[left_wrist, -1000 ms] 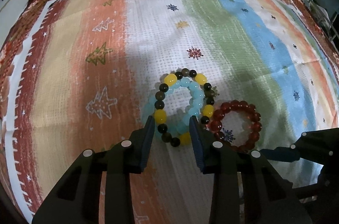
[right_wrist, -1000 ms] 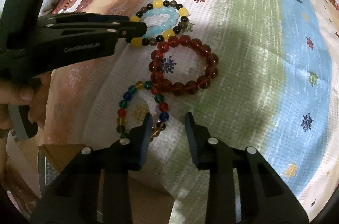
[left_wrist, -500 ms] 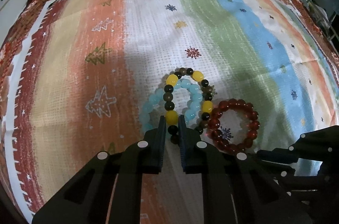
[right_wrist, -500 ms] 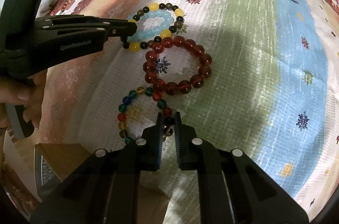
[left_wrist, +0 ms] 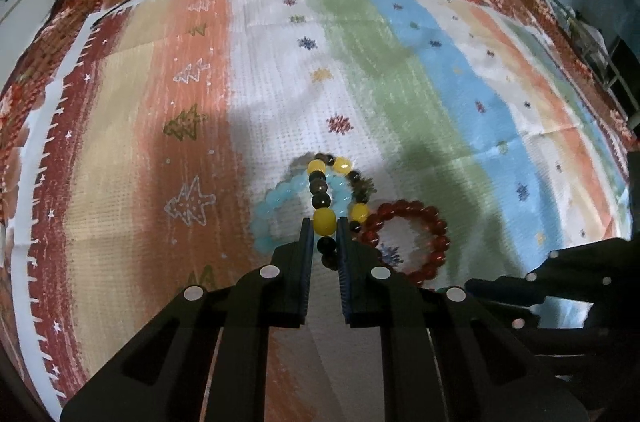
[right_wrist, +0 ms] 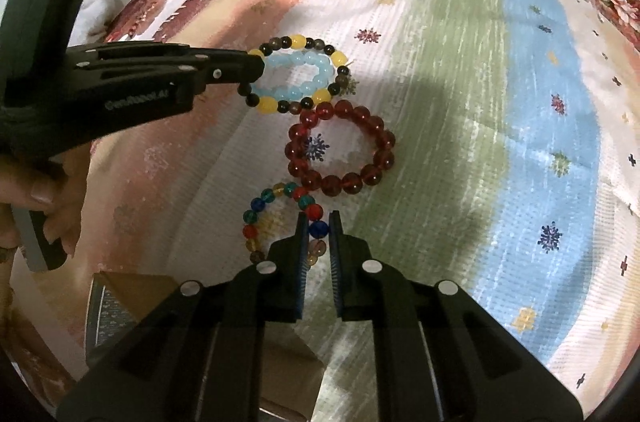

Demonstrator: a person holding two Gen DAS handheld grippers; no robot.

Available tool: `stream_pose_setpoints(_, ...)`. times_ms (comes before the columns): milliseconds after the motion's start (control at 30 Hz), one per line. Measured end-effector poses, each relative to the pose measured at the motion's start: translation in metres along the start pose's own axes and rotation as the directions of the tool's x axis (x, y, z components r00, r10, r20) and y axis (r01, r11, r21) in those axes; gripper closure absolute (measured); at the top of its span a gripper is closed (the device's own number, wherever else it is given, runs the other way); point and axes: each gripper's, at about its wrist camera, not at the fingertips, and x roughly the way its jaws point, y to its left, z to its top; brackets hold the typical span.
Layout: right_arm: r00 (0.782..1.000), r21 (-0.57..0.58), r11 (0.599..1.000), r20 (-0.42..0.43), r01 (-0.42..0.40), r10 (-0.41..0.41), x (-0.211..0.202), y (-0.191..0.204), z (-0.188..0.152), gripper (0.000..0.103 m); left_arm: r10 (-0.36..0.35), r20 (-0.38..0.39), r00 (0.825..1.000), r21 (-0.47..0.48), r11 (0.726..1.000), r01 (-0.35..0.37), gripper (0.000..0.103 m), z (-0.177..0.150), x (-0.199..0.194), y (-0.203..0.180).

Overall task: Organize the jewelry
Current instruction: 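Close the left tool on the black-yellow bracelet while the right tool closes on the multicolour bracelet, then carry both bracelets over the silver tin and open both tools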

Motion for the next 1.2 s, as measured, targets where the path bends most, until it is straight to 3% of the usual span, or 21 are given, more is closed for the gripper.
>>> stream_pose_setpoints(367,0.999,-0.015,1.000,0.046,0.001,0.000,-0.023,0.014,-0.003,0.092,-0.020,0.057,0.998,0.003,1.000,0.020,0.092,0.001,-0.032,-0.002)
stream_pose_setpoints(1200,0.986,0.033,0.999,0.167,0.006,-0.012,-0.073,0.016,-0.013,0.092,-0.062,0.101,0.993,0.005,0.998,0.062,0.092,-0.018,-0.074,-0.016)
